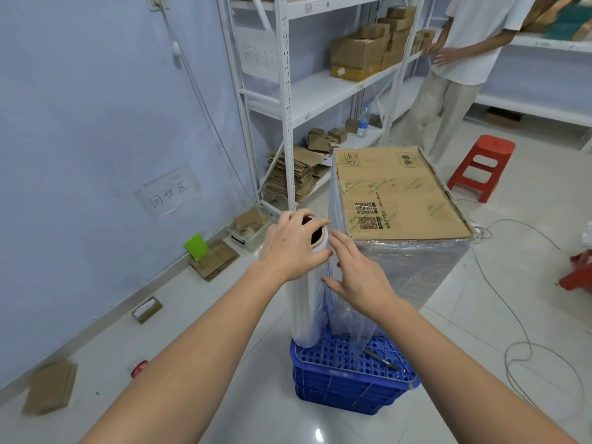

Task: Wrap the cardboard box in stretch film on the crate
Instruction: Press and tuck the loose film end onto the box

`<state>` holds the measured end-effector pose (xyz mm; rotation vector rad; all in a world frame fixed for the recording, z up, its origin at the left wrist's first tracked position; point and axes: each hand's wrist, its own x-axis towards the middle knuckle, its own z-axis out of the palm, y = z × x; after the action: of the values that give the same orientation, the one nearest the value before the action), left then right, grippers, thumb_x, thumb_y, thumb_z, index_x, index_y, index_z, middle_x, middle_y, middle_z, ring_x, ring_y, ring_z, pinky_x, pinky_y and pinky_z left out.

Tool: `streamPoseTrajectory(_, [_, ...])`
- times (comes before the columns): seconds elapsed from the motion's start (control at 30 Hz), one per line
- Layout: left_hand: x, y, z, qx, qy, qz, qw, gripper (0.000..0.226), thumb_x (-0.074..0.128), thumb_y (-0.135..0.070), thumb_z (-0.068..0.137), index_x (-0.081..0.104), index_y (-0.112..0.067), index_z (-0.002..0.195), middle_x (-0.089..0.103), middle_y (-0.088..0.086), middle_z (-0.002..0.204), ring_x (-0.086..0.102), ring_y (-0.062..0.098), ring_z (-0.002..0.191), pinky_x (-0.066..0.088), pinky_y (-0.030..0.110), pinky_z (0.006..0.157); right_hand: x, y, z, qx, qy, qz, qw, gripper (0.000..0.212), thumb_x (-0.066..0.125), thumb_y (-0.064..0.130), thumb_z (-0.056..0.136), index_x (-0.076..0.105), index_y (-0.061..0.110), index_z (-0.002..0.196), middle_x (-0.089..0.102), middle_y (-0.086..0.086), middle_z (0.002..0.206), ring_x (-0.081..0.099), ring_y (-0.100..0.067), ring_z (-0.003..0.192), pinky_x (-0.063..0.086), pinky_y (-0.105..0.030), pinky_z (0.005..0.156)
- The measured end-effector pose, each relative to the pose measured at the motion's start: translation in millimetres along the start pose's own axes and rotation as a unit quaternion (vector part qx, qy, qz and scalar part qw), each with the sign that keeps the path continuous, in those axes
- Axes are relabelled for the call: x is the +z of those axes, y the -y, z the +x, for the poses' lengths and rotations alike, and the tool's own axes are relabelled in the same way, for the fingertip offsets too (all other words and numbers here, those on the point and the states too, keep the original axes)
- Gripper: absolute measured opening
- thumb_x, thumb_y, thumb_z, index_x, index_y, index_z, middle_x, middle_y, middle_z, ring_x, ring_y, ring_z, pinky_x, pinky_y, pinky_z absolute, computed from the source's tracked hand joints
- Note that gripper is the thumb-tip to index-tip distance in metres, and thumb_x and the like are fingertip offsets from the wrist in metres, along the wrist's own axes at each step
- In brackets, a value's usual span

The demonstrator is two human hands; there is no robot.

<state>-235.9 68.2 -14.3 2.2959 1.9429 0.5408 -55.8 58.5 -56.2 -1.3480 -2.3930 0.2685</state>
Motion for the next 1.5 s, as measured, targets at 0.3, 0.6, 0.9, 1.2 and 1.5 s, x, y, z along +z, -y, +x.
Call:
streamPoseTrajectory(0.3, [-27.0,20.7,-11.7,-0.018,-0.063,-0.014,0.998,0.052,0.061,-0.058,0.082,0.053,-0.040,0.131,0.053,-0.017,0.134,0.046,0.017,0.125,0.052,0.047,0.090,12.5,62.1,30.8,0.091,-0.045,0.197,0.975,0.110,0.075,0.055,0.073,0.005,0.031,0.154,0.062,0.003,0.127,0.064,-0.022,0.105,0.053,-0.041,0.083])
streamPoseTrajectory(0.6, [-25.9,94.2,-56.4,-0.034,-0.054,0.007,0.998,0.065,0.070,-0.055,0.073,0.057,-0.034,0.133,0.052,-0.009,0.141,0.045,0.021,0.130,0.051,0.047,0.095,61.7,109.3,56.1,0.069,0.041,0.329,0.941,0.092,0.084,0.049,0.060,0.032,0.035,0.135,0.062,0.012,0.116,0.063,-0.011,0.101,0.055,-0.039,0.084])
streamPoseTrajectory(0.9, [76.4,186.4,-109.8,-0.216,0.134,-0.045,0.966,0.101,0.072,-0.064,0.075,0.026,-0.031,0.159,0.038,0.001,0.151,0.045,0.026,0.135,0.047,0.043,0.104,204.7,111.8,56.1,0.093,0.192,0.260,0.942,0.099,0.088,0.043,0.057,0.032,0.022,0.136,0.063,0.004,0.113,0.062,-0.017,0.099,0.054,-0.039,0.078])
streamPoseTrajectory(1.2, [248.4,235.0,-143.5,-0.271,0.185,-0.073,0.942,0.094,0.075,-0.056,0.079,0.030,-0.028,0.157,0.039,0.001,0.148,0.047,0.023,0.127,0.051,0.044,0.096,362.7,47.5,22.5,0.114,0.275,0.256,0.920,0.074,0.083,0.048,0.065,0.042,0.033,0.125,0.061,0.015,0.108,0.060,-0.006,0.093,0.051,-0.027,0.075])
streamPoseTrajectory(1.5, [356.0,270.3,-167.8,-0.314,0.230,-0.069,0.919,0.090,0.077,-0.046,0.077,0.028,-0.032,0.151,0.033,-0.003,0.146,0.045,0.025,0.126,0.050,0.039,0.087,476.8,16.0,-0.9,0.161,0.366,0.245,0.883,0.089,0.075,0.039,0.068,0.025,0.036,0.143,0.061,0.011,0.114,0.062,-0.012,0.097,0.055,-0.035,0.084])
